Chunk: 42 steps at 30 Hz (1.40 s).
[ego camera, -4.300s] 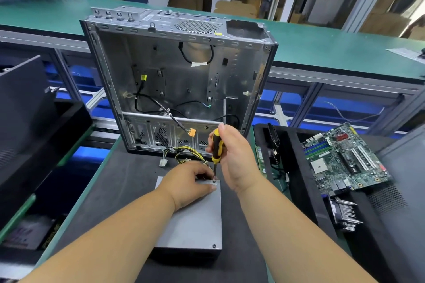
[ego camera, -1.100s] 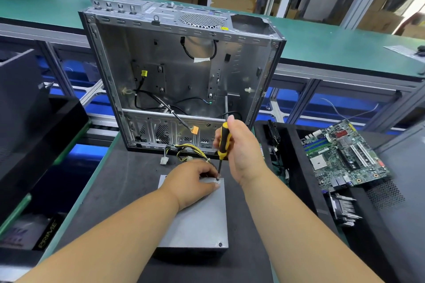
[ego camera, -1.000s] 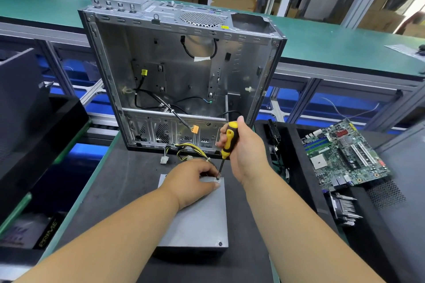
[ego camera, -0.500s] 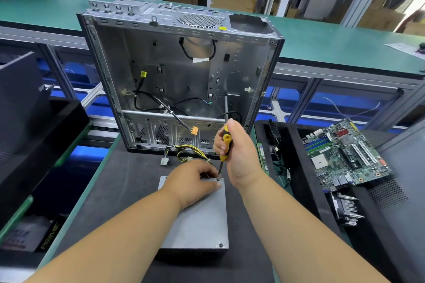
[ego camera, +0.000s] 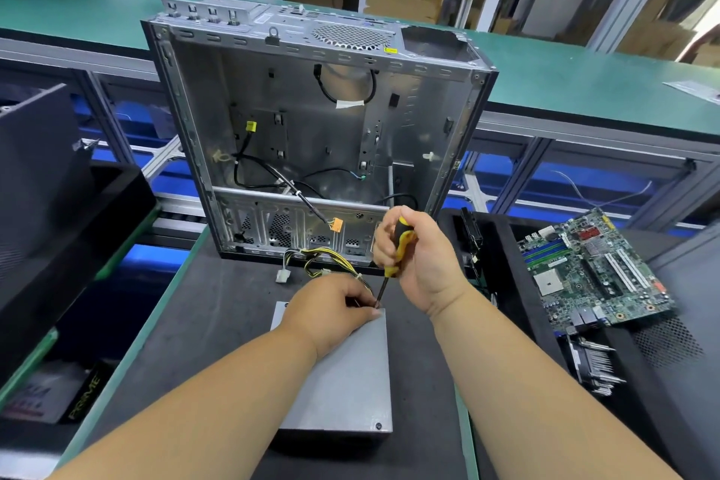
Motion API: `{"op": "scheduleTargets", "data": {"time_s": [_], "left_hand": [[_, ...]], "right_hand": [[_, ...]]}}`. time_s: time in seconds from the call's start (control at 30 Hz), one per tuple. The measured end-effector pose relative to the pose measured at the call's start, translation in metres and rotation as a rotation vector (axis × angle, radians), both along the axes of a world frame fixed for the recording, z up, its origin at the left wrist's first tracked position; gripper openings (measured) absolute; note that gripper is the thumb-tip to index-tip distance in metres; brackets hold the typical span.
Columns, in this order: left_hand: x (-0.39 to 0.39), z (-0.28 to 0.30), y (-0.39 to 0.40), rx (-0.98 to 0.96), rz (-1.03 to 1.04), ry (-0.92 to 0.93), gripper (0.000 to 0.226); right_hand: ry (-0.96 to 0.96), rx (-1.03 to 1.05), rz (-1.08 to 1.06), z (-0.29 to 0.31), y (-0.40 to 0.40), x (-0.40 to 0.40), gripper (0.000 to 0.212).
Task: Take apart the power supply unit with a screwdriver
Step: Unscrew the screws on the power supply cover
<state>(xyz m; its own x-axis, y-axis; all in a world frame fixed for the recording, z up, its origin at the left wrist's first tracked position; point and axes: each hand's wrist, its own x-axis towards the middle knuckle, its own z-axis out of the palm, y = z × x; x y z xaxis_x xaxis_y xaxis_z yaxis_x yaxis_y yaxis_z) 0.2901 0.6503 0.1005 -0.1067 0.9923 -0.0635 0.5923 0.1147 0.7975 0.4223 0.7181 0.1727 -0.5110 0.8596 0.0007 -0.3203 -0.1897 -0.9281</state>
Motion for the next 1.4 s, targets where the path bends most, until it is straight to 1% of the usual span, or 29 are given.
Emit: {"op": "scheduleTargets", "data": {"time_s": [0.1, 0.2, 0.3, 0.43, 0.53, 0.6, 0.67, 0.7, 0.83, 0.93, 1.03, 1.17, 1.23, 1.27, 1.33, 1.4], "left_hand": [[0.000, -0.002, 0.001, 0.010, 0.001, 0.001, 0.012], [0.000, -0.003, 0.000, 0.017, 0.008, -0.004, 0.010], [0.000, -0.003, 0.000, 0.024, 0.005, 0.010, 0.009], [0.000, 0.000, -0.002, 0.034, 0.009, -0.008, 0.015], [0.001, 0.001, -0.002, 0.025, 0.007, -0.001, 0.016], [0.001, 0.002, -0.002, 0.018, 0.011, 0.005, 0.011], [0.002, 0.002, -0.002, 0.013, 0.011, 0.011, 0.010], [0.001, 0.003, -0.002, 0.013, 0.011, 0.016, 0.010], [0.001, 0.003, -0.003, 0.026, 0.011, 0.024, 0.007], [0.000, 0.003, -0.003, 0.030, -0.010, 0.022, 0.007], [-0.001, 0.004, -0.003, 0.036, -0.052, 0.047, 0.009], [-0.001, 0.006, -0.004, 0.042, -0.054, 0.061, 0.011], [0.000, 0.006, -0.004, 0.042, -0.052, 0.056, 0.011], [0.000, 0.006, -0.004, 0.041, -0.053, 0.055, 0.011], [0.000, 0.006, -0.005, 0.036, -0.053, 0.051, 0.012], [0.000, 0.006, -0.005, 0.033, -0.051, 0.042, 0.011]], "right_hand": [[-0.053, 0.049, -0.040, -0.002, 0.000, 0.010, 0.018], [-0.030, 0.061, -0.045, -0.001, -0.003, 0.016, 0.017], [0.047, 0.048, -0.056, 0.000, -0.013, 0.007, 0.026], [-0.059, 0.075, -0.082, -0.002, -0.026, -0.008, 0.047], [-0.059, 0.087, -0.070, 0.001, -0.029, -0.011, 0.048], [-0.019, 0.083, -0.040, 0.003, -0.026, -0.010, 0.039], [-0.033, 0.122, -0.045, 0.002, -0.022, -0.007, 0.025], [-0.049, 0.138, -0.052, 0.001, -0.021, -0.005, 0.022], [-0.046, 0.070, -0.121, 0.000, -0.016, 0.001, 0.020], [-0.130, 0.062, -0.208, 0.002, -0.013, 0.004, 0.022], [-0.195, 0.079, -0.221, 0.002, -0.013, 0.003, 0.028], [-0.113, 0.065, -0.207, 0.000, -0.018, -0.007, 0.040], [-0.075, 0.052, -0.191, -0.001, -0.019, -0.009, 0.043], [-0.051, 0.051, -0.179, -0.001, -0.018, -0.009, 0.040], [-0.016, 0.064, -0.152, -0.002, -0.018, -0.008, 0.029], [-0.044, 0.094, -0.148, -0.003, -0.018, -0.007, 0.021]]}}
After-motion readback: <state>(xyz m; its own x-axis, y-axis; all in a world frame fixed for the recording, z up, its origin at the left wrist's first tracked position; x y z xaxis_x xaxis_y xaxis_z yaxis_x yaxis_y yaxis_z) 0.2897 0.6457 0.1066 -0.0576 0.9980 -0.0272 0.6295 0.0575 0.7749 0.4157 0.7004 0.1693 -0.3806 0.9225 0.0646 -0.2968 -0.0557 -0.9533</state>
